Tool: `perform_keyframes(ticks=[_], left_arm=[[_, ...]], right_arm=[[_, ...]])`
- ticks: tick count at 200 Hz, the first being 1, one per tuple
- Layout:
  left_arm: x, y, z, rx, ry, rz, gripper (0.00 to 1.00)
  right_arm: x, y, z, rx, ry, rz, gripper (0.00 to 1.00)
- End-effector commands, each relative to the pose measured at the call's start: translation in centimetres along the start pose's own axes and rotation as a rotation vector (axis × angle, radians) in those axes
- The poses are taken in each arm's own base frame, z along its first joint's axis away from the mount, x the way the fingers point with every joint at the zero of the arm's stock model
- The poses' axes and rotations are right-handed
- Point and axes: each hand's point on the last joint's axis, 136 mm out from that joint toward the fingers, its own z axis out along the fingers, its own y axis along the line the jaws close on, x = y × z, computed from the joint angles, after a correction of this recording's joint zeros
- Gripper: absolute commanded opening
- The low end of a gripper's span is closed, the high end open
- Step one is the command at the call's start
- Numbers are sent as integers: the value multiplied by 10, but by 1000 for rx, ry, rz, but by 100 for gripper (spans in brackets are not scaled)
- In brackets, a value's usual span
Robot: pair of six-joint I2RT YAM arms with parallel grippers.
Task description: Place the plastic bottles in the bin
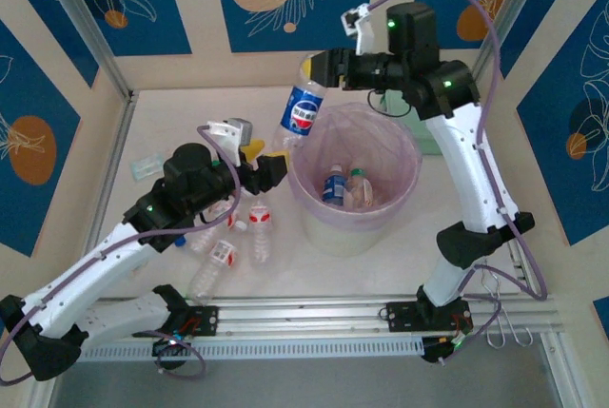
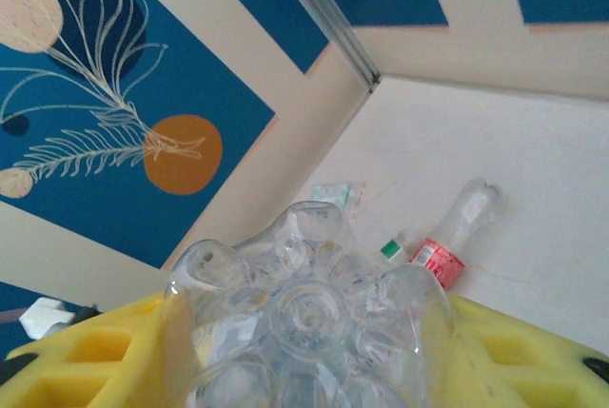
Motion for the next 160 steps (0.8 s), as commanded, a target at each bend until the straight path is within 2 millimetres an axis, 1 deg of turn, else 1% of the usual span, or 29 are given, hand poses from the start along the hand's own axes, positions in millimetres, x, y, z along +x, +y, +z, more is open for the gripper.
perform_keyframes(ticks=[1, 18, 30, 49, 71, 85, 101, 119, 136, 149, 160], left_arm=[[-21, 1, -12, -33, -67, -25, 89], [-17, -1, -7, -23, -39, -43, 97], [-11, -3, 1, -9, -11, -53, 98], [3, -1, 21, -12, 55, -73, 92], [19, 2, 40, -21, 115, -88, 84], [25, 5, 48, -38, 126, -88, 80], [33, 9, 54, -58, 131, -83, 75], [43, 13, 57, -78, 150, -88, 72], [50, 15, 58, -80, 160, -94, 70], [53, 17, 59, -91, 166, -94, 67], [56, 19, 59, -97, 171, -97, 66]], right_arm=[[-26, 31, -61, -17, -125, -95, 33], [-26, 31, -91, 33, -174, -151, 29], [-21, 30, -106, 82, -206, -235, 23], [-8, 24, -115, 113, -260, -349, 10], [7, 18, -113, 133, -268, -449, 3], [14, 6, -105, 173, -254, -495, 0], [20, -9, -90, 201, -229, -530, 0], [31, -25, -66, 210, -172, -544, 0], [42, -34, -43, 198, -118, -555, 0], [54, -42, -25, 189, -79, -559, 0], [68, -52, -11, 185, -33, -538, 0]])
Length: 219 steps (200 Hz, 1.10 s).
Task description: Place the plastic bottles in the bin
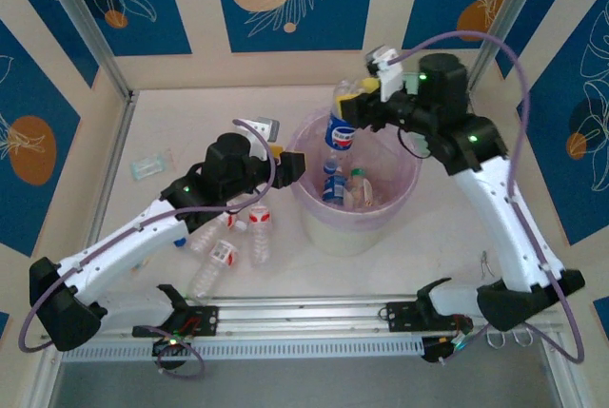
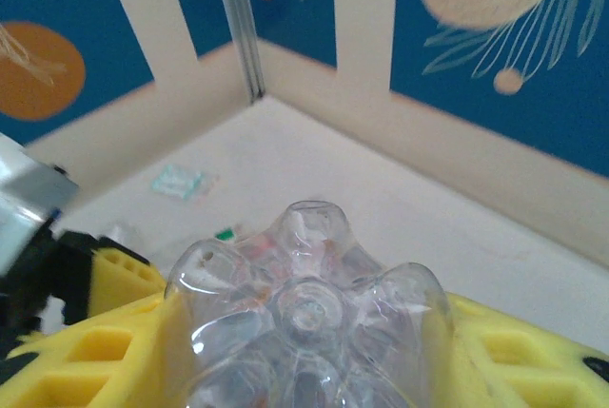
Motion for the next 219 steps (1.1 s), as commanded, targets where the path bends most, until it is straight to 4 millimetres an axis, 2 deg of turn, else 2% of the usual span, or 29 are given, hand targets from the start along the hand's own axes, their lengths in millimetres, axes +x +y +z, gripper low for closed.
perform_keyframes(ticks=[1, 25, 52, 97, 132, 164, 181, 197, 208, 219], left_arm=[[4, 2, 2, -13, -5, -8, 66], [10, 4, 4, -19, 0, -14, 64], [12, 7, 5, -28, 2, -17, 62], [13, 6, 10, -26, 9, -16, 59], [12, 6, 12, -26, 7, -12, 58], [8, 4, 11, -27, 5, -6, 58], [8, 4, 10, -29, 1, -4, 59], [5, 3, 8, -28, -5, 6, 63], [0, 3, 5, -35, -15, 22, 66], [-6, 3, 3, -45, -22, 39, 69]], right_arm=[[7, 4, 15, -9, 3, -60, 0], [57, -1, 45, -5, 130, 4, 0], [112, -3, 66, 14, 255, 59, 0], [193, -9, 81, 63, 431, 188, 0], [240, -11, 88, 101, 521, 306, 0], [269, -11, 92, 127, 569, 379, 5], [278, -12, 91, 144, 580, 399, 10], [269, -13, 86, 152, 574, 391, 17], [255, -14, 80, 157, 557, 376, 25], [238, -12, 73, 146, 531, 364, 28]])
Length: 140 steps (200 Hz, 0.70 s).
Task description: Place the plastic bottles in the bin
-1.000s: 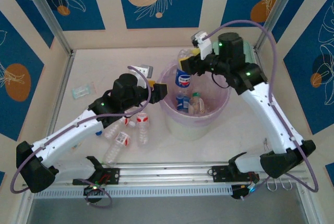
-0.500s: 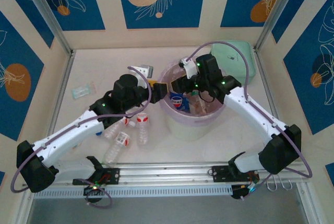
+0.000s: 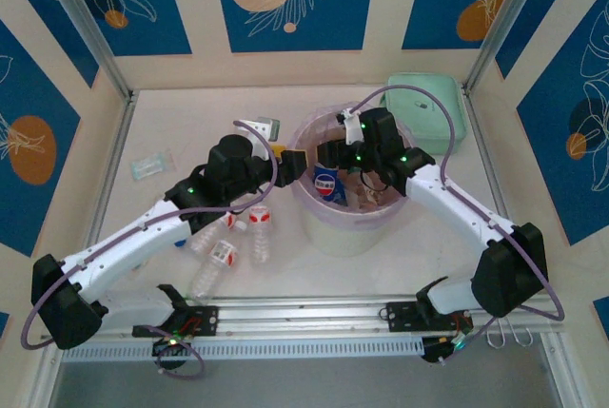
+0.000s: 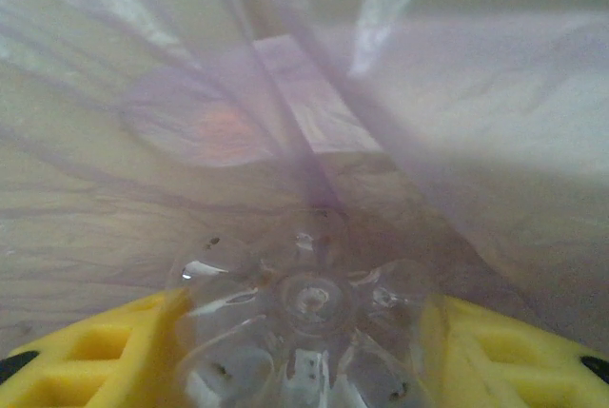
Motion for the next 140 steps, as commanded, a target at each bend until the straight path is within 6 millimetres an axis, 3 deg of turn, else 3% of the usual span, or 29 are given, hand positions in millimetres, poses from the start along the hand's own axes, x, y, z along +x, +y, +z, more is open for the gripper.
perform_keyframes(ticks=[1, 35, 96, 118, 140], left_arm=[[-4, 2, -3, -40, 13, 59, 69], [-24, -2, -19, -58, -22, 99, 76], [-57, 43, -68, -274, -109, 113, 86], [-52, 72, -64, -348, -70, 96, 88], [-39, 107, -44, -429, 19, 84, 90]], right_arm=[[63, -19, -7, 96, 254, -17, 28], [28, -9, -43, 94, 178, -41, 49], [-28, 12, -106, -40, 5, -8, 87], [-39, 20, -131, -56, -36, 0, 94], [-49, 27, -160, -65, -94, 12, 99]])
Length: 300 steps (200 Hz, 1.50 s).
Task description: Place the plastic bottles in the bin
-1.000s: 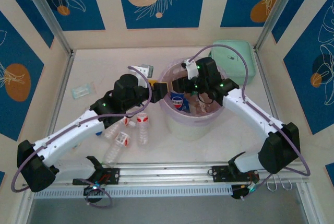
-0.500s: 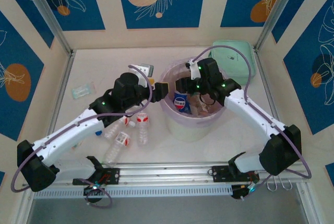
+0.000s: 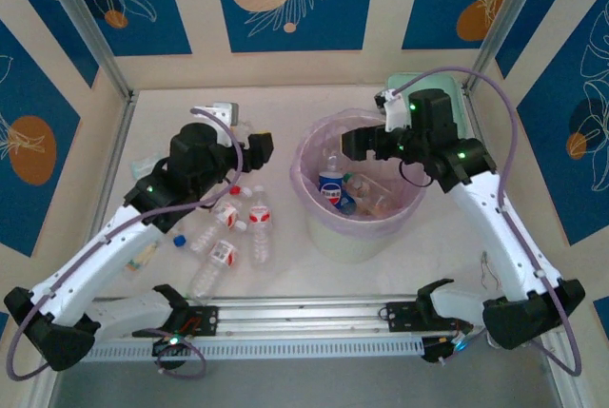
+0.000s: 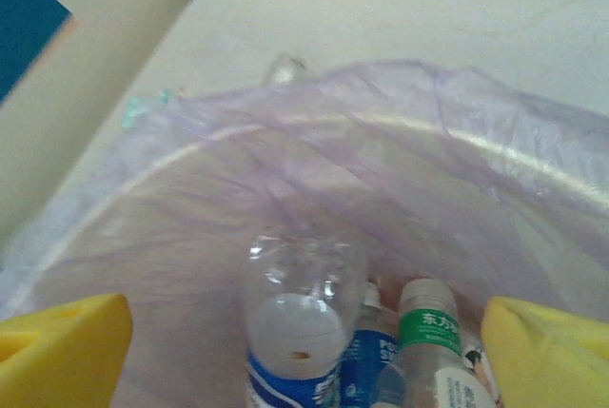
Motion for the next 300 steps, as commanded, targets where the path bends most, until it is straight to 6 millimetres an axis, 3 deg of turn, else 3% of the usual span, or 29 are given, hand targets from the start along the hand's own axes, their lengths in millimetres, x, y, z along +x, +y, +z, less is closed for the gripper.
perform_keyframes(ticks=[1, 58, 88, 120, 156, 206, 238, 270, 300], left_arm=[[23, 32, 27, -109, 120, 32, 90], [67, 82, 125, -219, 415, 94, 94], [96, 105, 153, -291, 543, 122, 95], [130, 120, 177, -327, 645, 144, 88], [156, 154, 189, -440, 727, 143, 87], [189, 168, 192, -477, 784, 93, 92], [203, 170, 197, -470, 796, 68, 75], [201, 171, 200, -470, 785, 73, 62], [170, 165, 195, -462, 730, 97, 56]], right_arm=[[-5, 18, -35, -50, -29, 13, 100], [-6, 30, -107, -52, -130, 147, 99], [14, 36, -133, -28, -119, 173, 99], [36, 30, -141, 15, -86, 175, 99], [49, 20, -137, 59, -57, 181, 99], [54, 11, -127, 84, -37, 180, 99], [55, 7, -121, 86, -28, 186, 99], [54, 4, -120, 94, -38, 195, 99], [44, 15, -119, 19, -86, 216, 99]])
